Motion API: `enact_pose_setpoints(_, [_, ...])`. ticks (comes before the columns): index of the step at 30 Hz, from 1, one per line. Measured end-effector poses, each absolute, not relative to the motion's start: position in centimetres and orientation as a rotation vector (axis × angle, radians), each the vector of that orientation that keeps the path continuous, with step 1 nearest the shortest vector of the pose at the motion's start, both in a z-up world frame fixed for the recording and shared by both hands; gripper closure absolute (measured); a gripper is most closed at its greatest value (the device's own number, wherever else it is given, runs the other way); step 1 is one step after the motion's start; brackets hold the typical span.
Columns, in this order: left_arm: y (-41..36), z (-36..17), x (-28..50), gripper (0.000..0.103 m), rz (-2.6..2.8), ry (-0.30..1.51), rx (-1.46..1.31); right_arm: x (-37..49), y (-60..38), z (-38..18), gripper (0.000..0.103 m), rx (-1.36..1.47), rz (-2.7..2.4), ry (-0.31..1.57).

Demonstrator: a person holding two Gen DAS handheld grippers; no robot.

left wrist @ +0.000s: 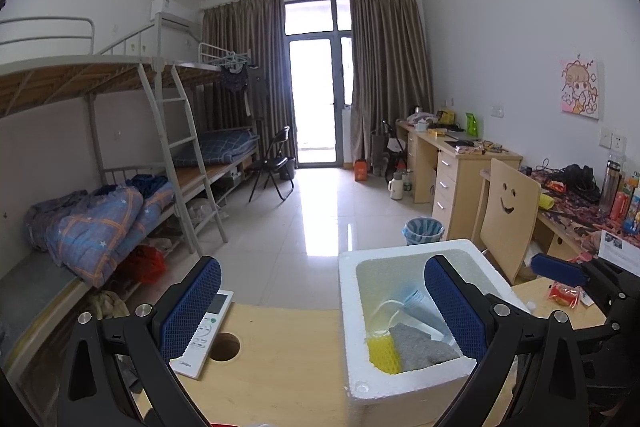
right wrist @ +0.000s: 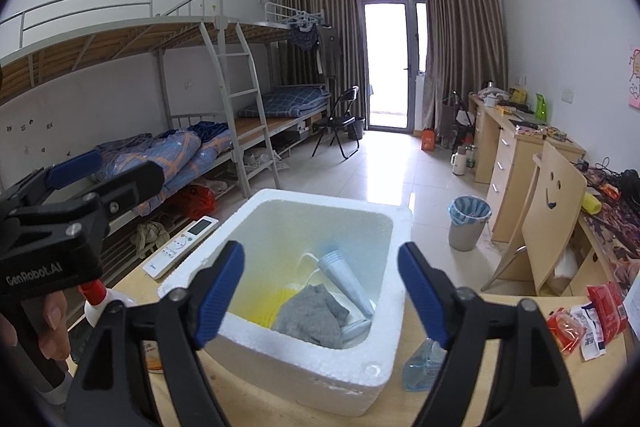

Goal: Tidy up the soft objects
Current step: 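Move both open tools away from the box back over the table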

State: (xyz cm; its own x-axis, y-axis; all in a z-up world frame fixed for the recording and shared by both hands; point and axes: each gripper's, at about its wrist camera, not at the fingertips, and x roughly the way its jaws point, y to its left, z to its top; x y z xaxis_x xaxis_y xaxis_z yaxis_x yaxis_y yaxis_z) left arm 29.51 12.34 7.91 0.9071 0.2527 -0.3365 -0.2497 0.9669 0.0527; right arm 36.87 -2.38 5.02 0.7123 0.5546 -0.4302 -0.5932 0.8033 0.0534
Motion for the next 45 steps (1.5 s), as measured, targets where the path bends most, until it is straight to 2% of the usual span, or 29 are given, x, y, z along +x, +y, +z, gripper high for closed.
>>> enact_pose_setpoints(3, [12.8,8.0,29.4,0.001,0.261,0.347,0.000,36.7,-2.4,5.1,0.005,-0.105,0.635,0.439])
enact_pose_setpoints(7, [13.3,8.4,28.9,0.001,0.270,0.333,-0.007,36.4,-2.3,5.2,0.001,-0.109,0.611,0.421])
enact_pose_setpoints(25, [12.8,9.9,27.3,0.001,0.258,0.325,-0.030,33.3,-3.0,7.2,0.000,-0.163,0.606,0.419])
enact_pose_setpoints(32, [11.4,11.6,23.7,0.001,0.252,0.284,-0.002,30.7,-5.2,8.2,0.000,-0.158,0.587,0.401])
enact_pose_setpoints(45, [9.2,11.4,17.7,0.001,0.218,0.285,0.028,24.8,-7.9,8.4,0.000,-0.139,0.565,0.372])
